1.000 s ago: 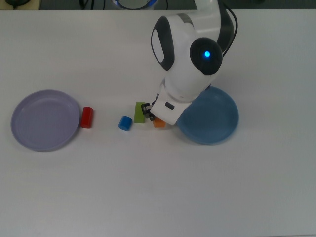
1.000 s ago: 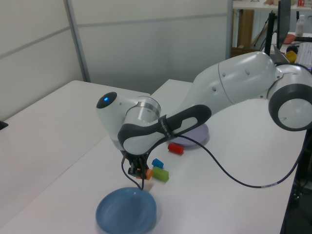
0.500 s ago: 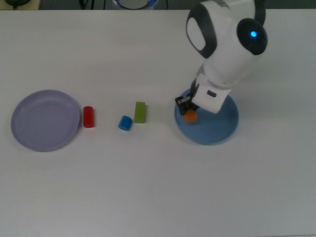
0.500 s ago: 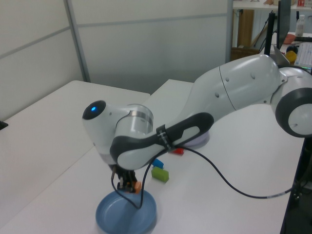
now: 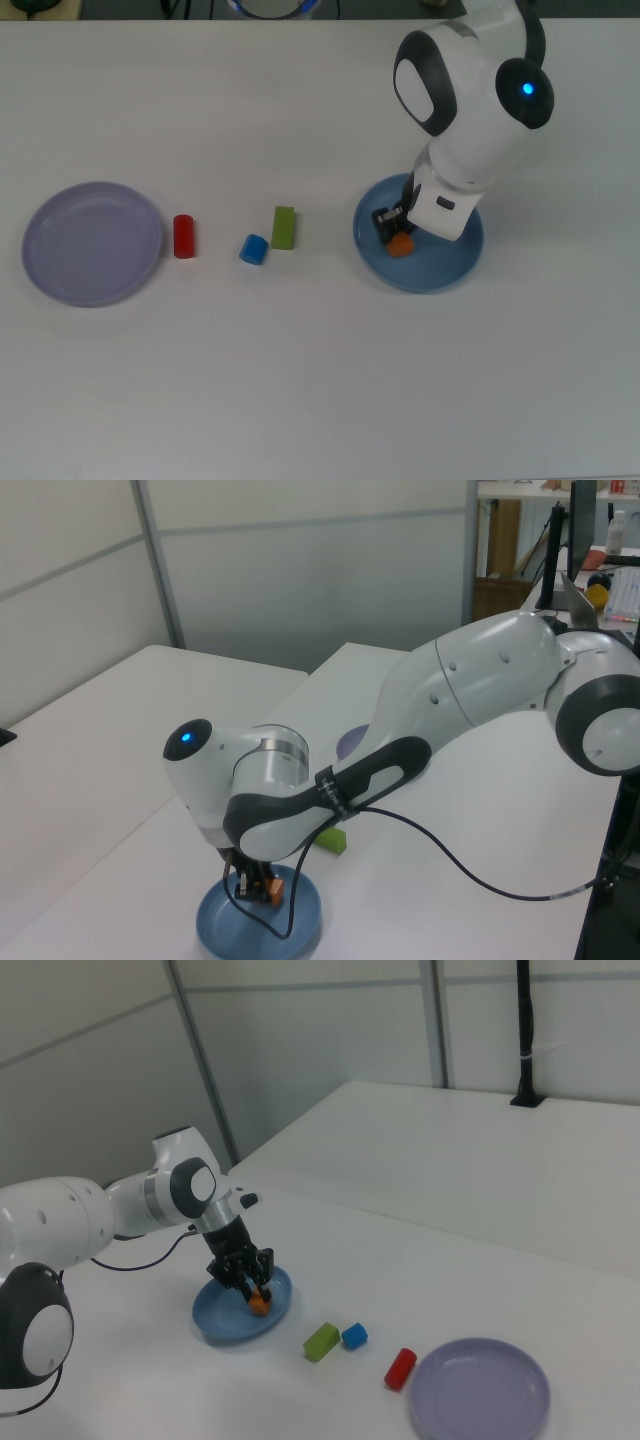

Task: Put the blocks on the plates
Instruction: 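Carry the orange block onto the blue plate and release it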

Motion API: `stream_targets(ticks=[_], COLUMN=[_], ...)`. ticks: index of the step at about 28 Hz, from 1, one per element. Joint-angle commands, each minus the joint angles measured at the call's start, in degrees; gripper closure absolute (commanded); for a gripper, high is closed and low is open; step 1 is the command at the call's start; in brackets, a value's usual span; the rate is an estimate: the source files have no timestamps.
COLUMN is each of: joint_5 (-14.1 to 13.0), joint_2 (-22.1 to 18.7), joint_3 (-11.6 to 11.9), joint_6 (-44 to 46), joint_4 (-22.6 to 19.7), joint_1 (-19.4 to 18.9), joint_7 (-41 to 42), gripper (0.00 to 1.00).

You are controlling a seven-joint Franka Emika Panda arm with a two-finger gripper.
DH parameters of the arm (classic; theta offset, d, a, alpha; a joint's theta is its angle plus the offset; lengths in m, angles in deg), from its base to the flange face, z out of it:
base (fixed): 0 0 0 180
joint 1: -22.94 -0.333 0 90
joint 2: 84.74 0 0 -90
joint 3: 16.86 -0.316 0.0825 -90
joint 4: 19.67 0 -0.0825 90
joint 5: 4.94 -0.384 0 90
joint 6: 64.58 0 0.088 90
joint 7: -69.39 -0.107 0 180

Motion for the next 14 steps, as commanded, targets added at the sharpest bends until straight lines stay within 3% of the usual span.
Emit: stream_targets(ticks=[1, 2, 3, 4, 10, 14], joint_5=[1.0, 1.0, 0.9, 1.0, -0.4, -3.2], joint_2=[-0.4, -0.4, -0.4, -0.5, -2.9, -5.5], joint_3=[0.2, 0.2, 0.2, 0.2, 0.2, 1.4], joint_6=[-1.7, -1.6, -1.6, -1.6, 0.1, 6.7], joint_4=[-0.5, -0.5, -0.5, -0.4, -0.2, 0.1], joint_1=[-0.1, -0.1, -0.2, -0.1, 0.0, 0.7], joint_7=[-1.0, -1.0, -1.2, -1.4, -3.1, -3.0], gripper=[0.72, 0.55, 0.11, 0.0, 0.0, 0.0])
